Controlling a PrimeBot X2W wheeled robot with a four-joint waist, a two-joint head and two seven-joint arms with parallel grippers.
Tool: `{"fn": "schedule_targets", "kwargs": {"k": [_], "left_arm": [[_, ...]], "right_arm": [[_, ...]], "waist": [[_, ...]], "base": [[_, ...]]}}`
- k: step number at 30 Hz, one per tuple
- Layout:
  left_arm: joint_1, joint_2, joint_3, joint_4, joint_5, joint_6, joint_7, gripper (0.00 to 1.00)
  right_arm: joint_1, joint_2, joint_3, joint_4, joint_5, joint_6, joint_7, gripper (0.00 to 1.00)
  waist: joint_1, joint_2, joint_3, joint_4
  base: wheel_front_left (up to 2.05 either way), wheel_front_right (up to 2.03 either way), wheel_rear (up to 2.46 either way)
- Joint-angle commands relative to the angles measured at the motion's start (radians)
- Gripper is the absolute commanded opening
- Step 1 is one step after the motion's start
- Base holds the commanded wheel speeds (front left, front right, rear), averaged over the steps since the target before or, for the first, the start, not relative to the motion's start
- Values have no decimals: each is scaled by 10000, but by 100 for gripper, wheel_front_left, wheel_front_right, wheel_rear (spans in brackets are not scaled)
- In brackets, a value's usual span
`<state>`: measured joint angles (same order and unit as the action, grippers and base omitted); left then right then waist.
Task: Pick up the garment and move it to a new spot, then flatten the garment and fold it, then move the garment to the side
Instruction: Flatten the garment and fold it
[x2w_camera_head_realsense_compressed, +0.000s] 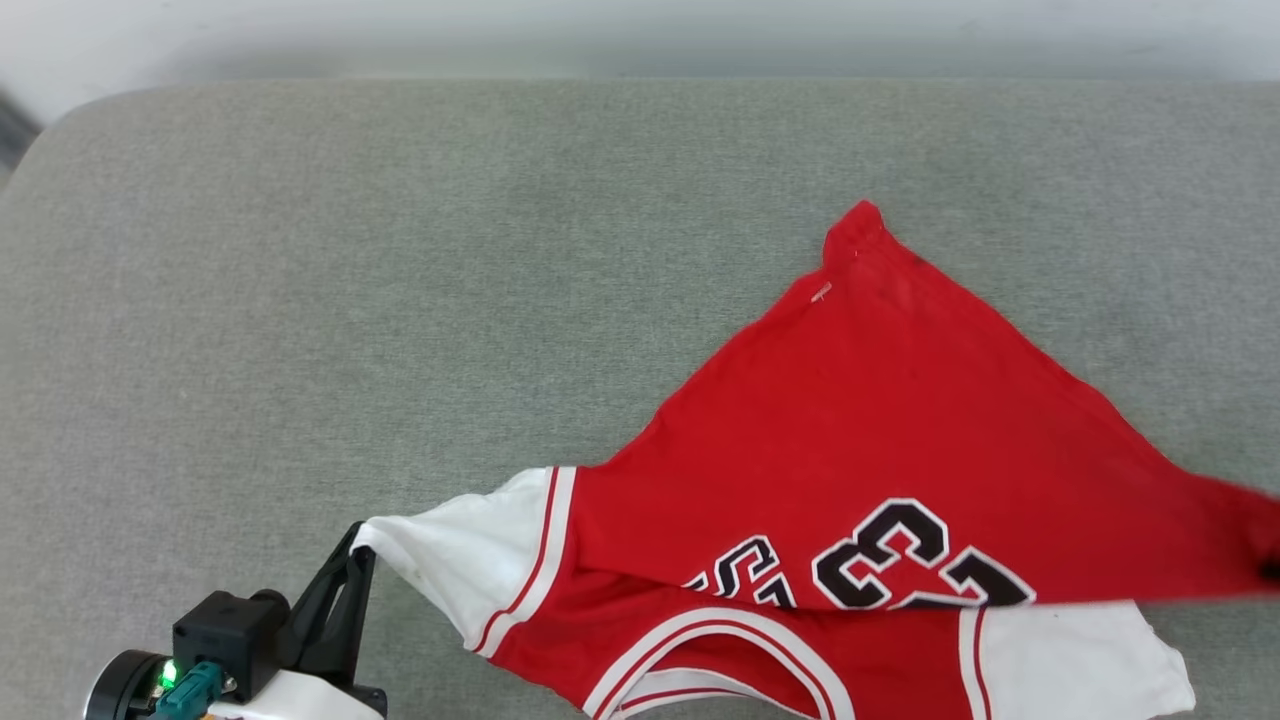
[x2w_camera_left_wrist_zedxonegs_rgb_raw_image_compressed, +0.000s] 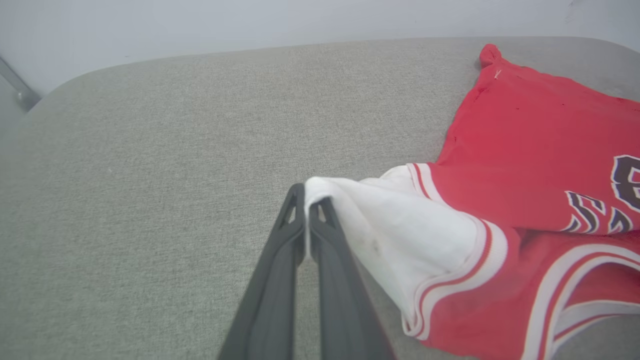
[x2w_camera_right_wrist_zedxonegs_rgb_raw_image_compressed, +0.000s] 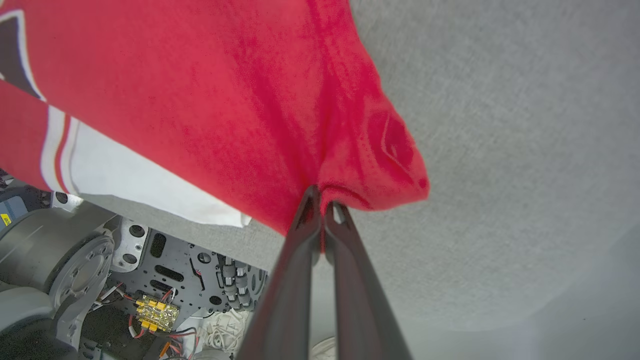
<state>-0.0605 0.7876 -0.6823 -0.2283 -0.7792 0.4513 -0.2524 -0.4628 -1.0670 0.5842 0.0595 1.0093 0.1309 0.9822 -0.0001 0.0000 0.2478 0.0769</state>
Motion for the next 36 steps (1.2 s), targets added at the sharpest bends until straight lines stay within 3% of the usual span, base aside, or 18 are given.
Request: {"fn": "schedule_targets", "kwargs": {"k": [1,10,11,12,13,21,25,32,36], "left_arm": [[135,88,35,-63,-25,78,1,0],[272,172,30,-189,-47,190,20,0],[278,184,34,-184,-54,201,34,0],[285,192,36,-179,-57,216,48,0],[293,203,37,-180,-61,230,60,0],[309,217,14,-262,-26,307,68,0],[82,157,-65,-330,111,257,131,0],[-458,-1,-240,-392,396,147,271,0],[-933,-246,-421,-339,630,-4,325,0]], "right_arm": [[656,-66,-30,21,69,-4,-185,0],[3662,508,-311,51,-323,-4,-1416,0],[3768,622,-449,109,-427,-4,-1488,7],[3824,706,-560,124,-565,-4,-1544,56],[3780,757,-699,82,-735,-5,-1570,100],[2324,1089,-2474,-978,-1215,-4,-1756,100],[1179,1040,-2758,-1596,-1413,-4,-1198,100],[-1244,1310,-1613,-1911,-2012,-4,302,100],[-3288,1988,-234,-946,-2327,-4,1530,100]], "waist": [[1,0,-56,-106],[1,0,21,-313],[1,0,18,-333],[1,0,8,-350],[1,0,-5,-366],[1,0,-78,-423],[1,0,65,-284],[1,0,638,121],[1,0,1280,510]], "base": [[0,0,0],[0,0,0],[0,0,0],[0,0,0],[0,0,0],[0,0,0],[0,0,0],[0,0,0],[0,0,0]]}}
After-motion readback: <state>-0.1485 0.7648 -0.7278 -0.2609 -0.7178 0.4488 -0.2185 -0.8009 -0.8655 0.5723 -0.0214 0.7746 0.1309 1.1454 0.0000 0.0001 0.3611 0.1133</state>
